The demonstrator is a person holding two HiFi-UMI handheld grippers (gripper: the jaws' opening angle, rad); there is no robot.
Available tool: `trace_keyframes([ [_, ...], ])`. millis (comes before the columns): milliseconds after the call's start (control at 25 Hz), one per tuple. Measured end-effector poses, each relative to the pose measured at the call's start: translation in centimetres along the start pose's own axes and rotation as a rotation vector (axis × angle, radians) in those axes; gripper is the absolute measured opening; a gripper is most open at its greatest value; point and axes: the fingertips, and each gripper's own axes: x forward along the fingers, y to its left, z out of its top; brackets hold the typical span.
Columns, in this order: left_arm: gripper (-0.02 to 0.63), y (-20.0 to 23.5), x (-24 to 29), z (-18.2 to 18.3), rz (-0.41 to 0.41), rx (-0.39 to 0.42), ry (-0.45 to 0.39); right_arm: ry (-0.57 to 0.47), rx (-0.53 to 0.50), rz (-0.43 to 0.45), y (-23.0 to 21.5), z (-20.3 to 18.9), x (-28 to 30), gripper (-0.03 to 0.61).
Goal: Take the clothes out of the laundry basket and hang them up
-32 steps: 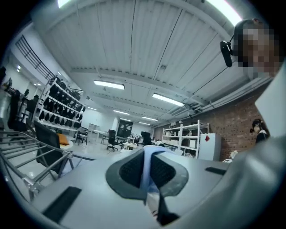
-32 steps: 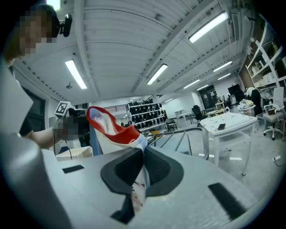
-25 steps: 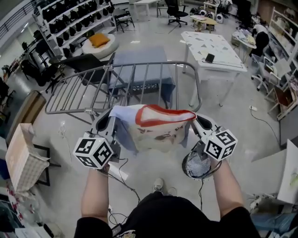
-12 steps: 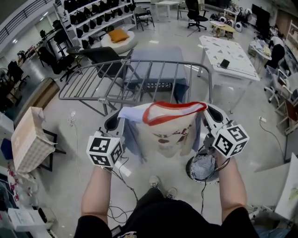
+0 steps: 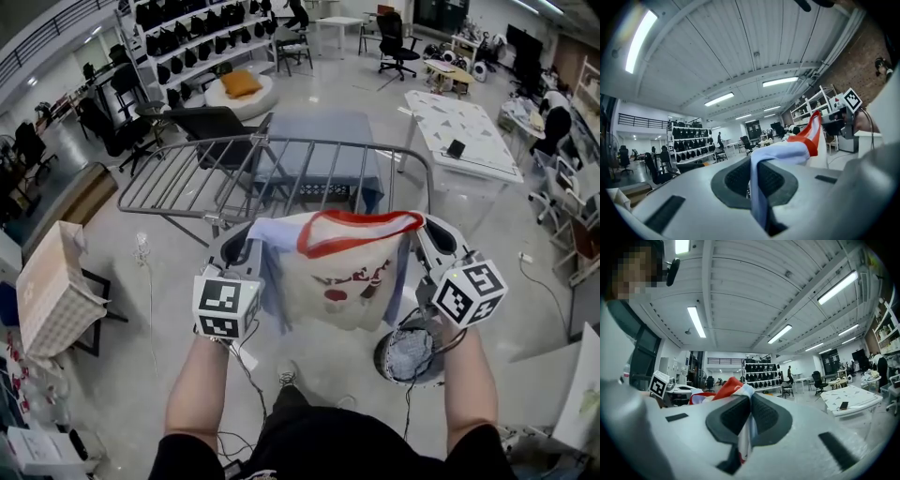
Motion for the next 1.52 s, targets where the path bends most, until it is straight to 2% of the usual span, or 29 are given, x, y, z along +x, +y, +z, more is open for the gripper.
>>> trace_keyframes([
  [400, 0.014, 9.4, 7.0, 2.1, -0.088, 0.006, -0.079, -0.033, -0.029, -0.114, 0.8, 3.3, 9.3, 0.014],
  [920, 0.014, 15.1, 15.6, 0.6, -0.187, -0.014, -0.113, -0.045, -0.038, -0.260, -1.5, 3.2, 16.8, 0.014],
  [1200, 0.014, 15.9, 20.2, -0.6, -0.186, -0.039, -0.085, -0.027, -0.022, -0.269, -5.3, 2.2, 20.5, 0.014],
  [1520, 0.014, 16.1, 27.9, -1.1, -0.127, -0.039, -0.031, 0.009, 0.038, -0.211, -12.7, 0.1, 26.9, 0.014],
])
